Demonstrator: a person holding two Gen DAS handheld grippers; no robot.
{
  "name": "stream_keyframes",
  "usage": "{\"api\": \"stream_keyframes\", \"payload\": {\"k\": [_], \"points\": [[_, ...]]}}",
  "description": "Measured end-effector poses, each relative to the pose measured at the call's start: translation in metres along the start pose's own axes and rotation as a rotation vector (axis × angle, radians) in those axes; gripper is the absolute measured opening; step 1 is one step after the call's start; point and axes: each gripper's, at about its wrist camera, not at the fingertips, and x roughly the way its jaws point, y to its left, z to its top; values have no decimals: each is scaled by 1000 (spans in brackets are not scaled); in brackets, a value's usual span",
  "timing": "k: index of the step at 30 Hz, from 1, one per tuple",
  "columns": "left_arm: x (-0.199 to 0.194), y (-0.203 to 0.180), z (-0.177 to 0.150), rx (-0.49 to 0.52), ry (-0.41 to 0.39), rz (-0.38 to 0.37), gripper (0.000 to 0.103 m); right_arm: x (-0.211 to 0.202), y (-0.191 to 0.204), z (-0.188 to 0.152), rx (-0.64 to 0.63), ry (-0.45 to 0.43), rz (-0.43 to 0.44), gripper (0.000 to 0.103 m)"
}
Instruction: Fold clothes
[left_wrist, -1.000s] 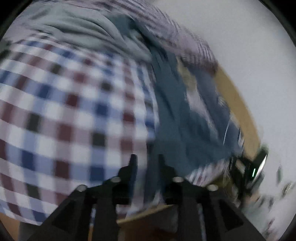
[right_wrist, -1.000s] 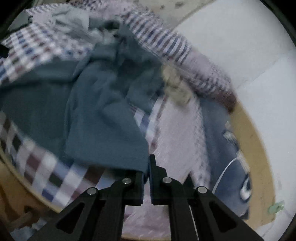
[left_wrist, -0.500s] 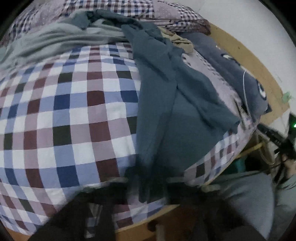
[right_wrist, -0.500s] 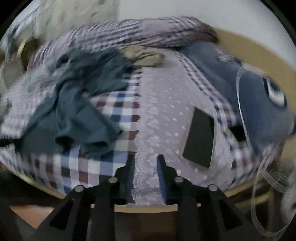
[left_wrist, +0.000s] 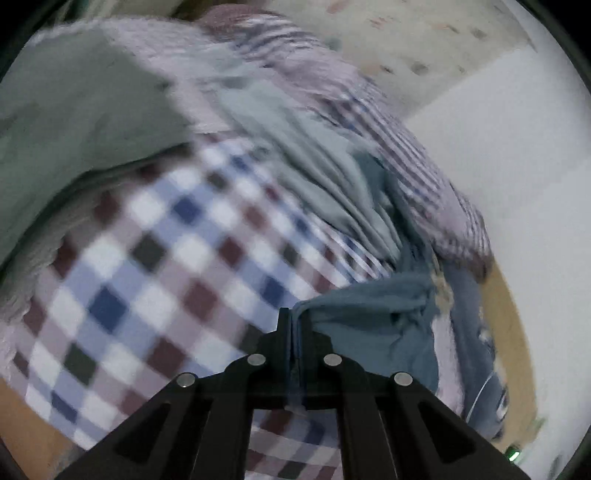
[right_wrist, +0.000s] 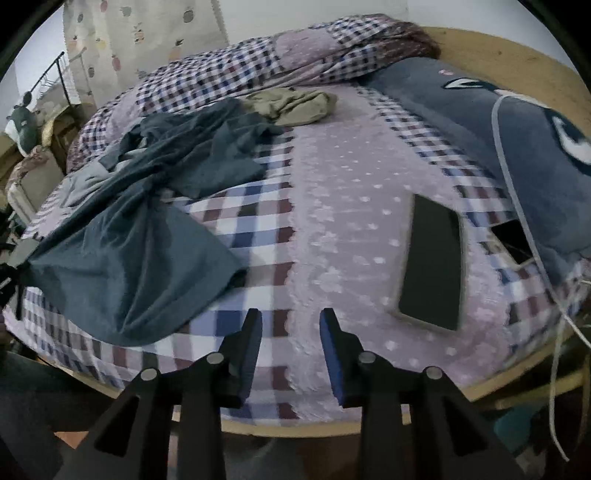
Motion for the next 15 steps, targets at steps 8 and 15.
{"api": "stream_keyframes", "payload": {"k": [8, 15], "points": [[5, 2, -6, 41, 35, 64, 1, 45, 17, 22, -9, 40, 136, 45], [11, 5, -7, 64, 64, 75, 1, 81, 24, 41, -56, 80, 227, 46]]}}
